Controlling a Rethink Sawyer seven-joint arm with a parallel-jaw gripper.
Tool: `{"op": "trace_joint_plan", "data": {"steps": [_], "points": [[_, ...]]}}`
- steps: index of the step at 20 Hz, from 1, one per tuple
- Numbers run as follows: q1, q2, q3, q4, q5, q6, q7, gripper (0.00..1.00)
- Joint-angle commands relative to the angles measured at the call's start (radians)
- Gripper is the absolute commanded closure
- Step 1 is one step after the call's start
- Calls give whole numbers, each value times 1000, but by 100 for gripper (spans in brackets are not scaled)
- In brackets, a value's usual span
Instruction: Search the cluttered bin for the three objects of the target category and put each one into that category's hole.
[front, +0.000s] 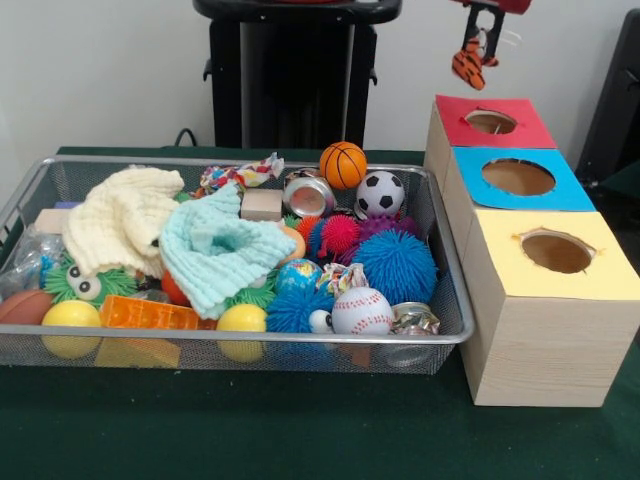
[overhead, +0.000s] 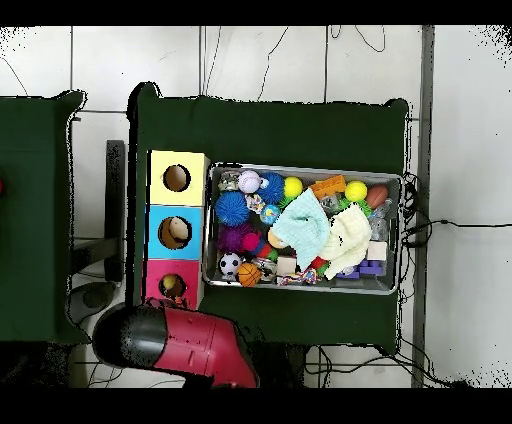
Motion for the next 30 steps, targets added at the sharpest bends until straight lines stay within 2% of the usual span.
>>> {"op": "trace_joint_plan", "data": {"steps": [1,5,7,12,22,25,30], "points": [[-66,30,139,208,118,-250,188,100],[-180,100,308,292,153,-471,180,100],[-202,140,340,280,134,-522,208,100],[-124,150,269,179,145,-427,245,100],[-3,164,146,29,172,-231,291,100],[-4,169,134,-2,178,-200,284,100],[25,181,77,-93,146,-131,266,100]]}}
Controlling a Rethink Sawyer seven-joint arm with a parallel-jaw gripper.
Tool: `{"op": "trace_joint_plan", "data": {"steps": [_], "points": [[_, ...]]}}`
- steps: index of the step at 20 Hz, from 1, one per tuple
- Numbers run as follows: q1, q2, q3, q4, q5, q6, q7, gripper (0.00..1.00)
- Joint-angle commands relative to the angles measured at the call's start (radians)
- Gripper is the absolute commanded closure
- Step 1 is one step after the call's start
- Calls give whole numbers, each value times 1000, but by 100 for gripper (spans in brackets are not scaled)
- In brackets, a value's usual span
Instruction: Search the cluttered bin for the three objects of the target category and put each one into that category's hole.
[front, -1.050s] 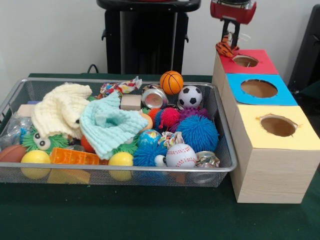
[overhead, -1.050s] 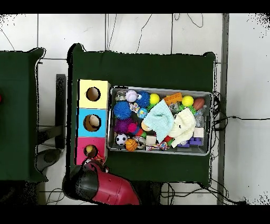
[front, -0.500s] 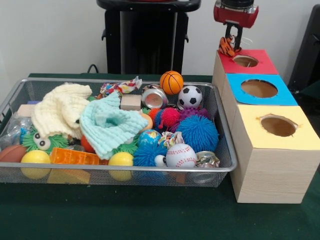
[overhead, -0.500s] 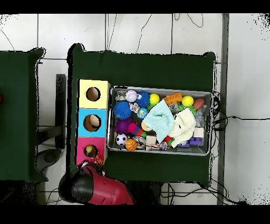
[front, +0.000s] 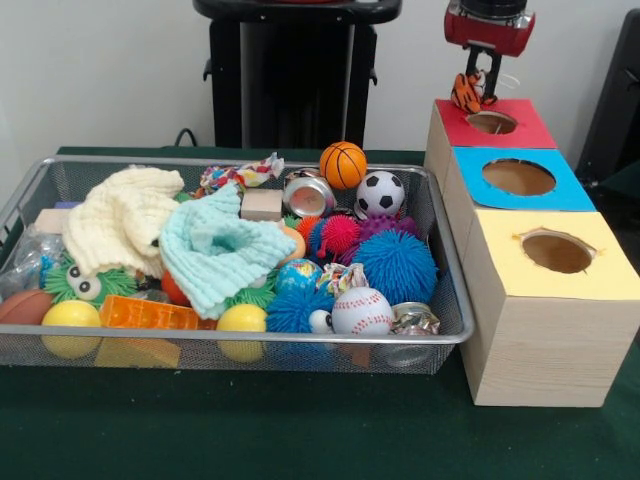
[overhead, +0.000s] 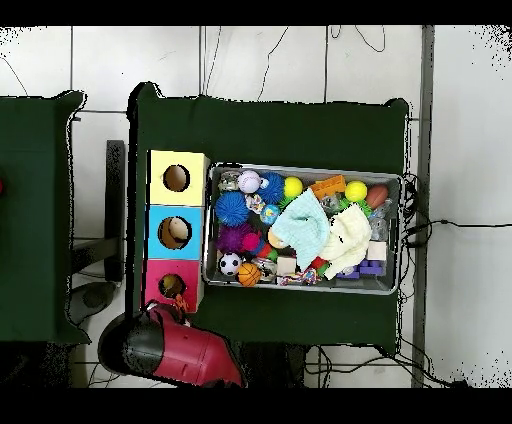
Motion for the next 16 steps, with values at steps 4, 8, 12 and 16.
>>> {"op": "trace_joint_plan", "data": {"steps": [4,8,12,16], "points": [[16,95,0,-211,29,97,231,100],[-3,92,19,-196,26,32,199,100],[29,97,-12,-241,1,46,197,100],[58,107,-39,-279,-16,85,199,100]]}}
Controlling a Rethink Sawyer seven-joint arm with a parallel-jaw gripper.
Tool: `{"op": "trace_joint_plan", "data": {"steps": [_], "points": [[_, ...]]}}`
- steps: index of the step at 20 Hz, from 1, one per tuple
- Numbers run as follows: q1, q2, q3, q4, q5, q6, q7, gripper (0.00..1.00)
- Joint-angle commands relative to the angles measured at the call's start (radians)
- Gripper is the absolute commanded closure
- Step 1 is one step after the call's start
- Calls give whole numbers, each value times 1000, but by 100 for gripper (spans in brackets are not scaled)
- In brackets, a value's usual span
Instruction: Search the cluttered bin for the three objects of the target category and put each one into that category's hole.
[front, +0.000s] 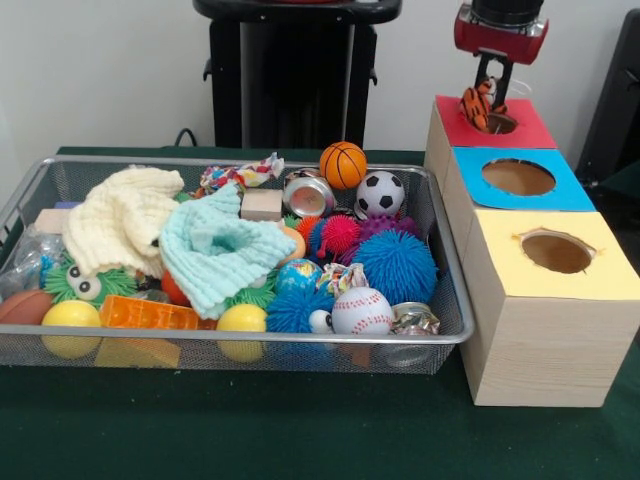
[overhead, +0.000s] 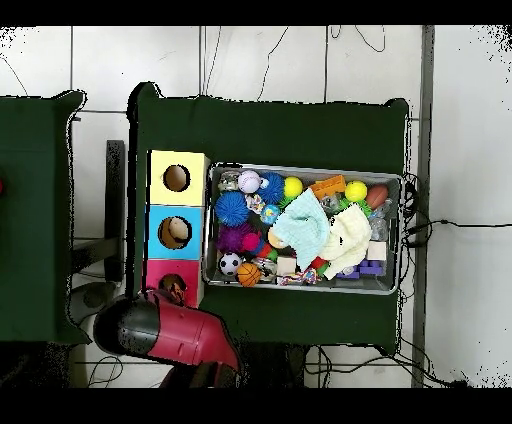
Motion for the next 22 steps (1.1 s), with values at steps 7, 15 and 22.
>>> {"op": "trace_joint_plan", "data": {"steps": [7,15,22], "points": [[33,67,4,-161,-2,-12,195,100],[-19,55,19,-139,-13,-24,147,100],[-59,44,25,-124,-27,-10,119,0]]}}
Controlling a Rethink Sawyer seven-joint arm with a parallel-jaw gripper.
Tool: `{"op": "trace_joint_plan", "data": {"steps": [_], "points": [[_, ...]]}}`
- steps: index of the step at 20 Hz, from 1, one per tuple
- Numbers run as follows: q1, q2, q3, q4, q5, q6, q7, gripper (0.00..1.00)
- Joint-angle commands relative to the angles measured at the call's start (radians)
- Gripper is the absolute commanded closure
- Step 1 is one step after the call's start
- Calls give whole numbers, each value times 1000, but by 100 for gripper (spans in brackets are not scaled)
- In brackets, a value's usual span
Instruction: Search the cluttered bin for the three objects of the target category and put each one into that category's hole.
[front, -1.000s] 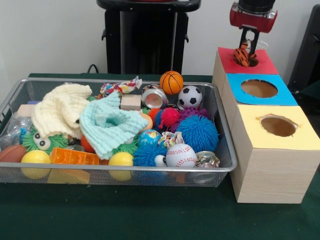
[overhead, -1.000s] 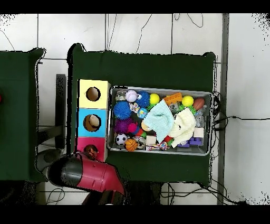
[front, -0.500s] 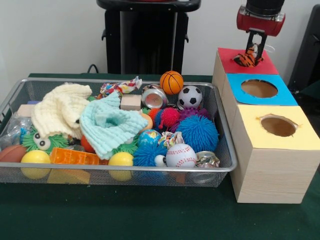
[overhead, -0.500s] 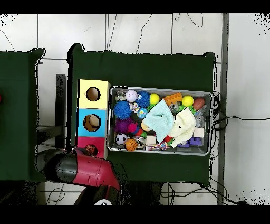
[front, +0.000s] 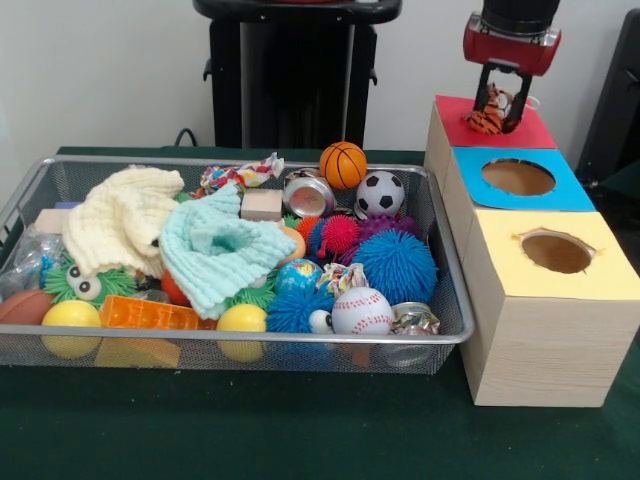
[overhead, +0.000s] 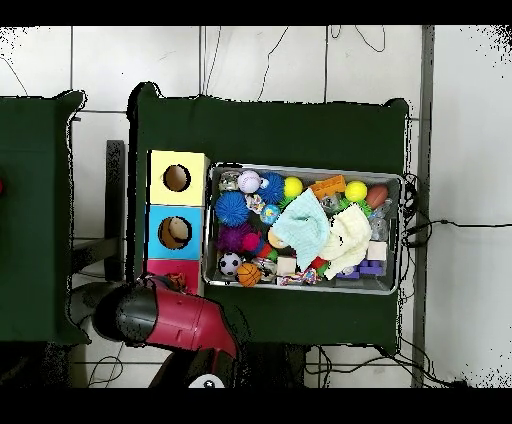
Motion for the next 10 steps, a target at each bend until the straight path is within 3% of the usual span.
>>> {"op": "trace_joint_plan", "data": {"steps": [1,10], "points": [[-69,11,43,-55,-29,-4,114,0],[-52,10,3,-75,-69,17,111,0]]}}
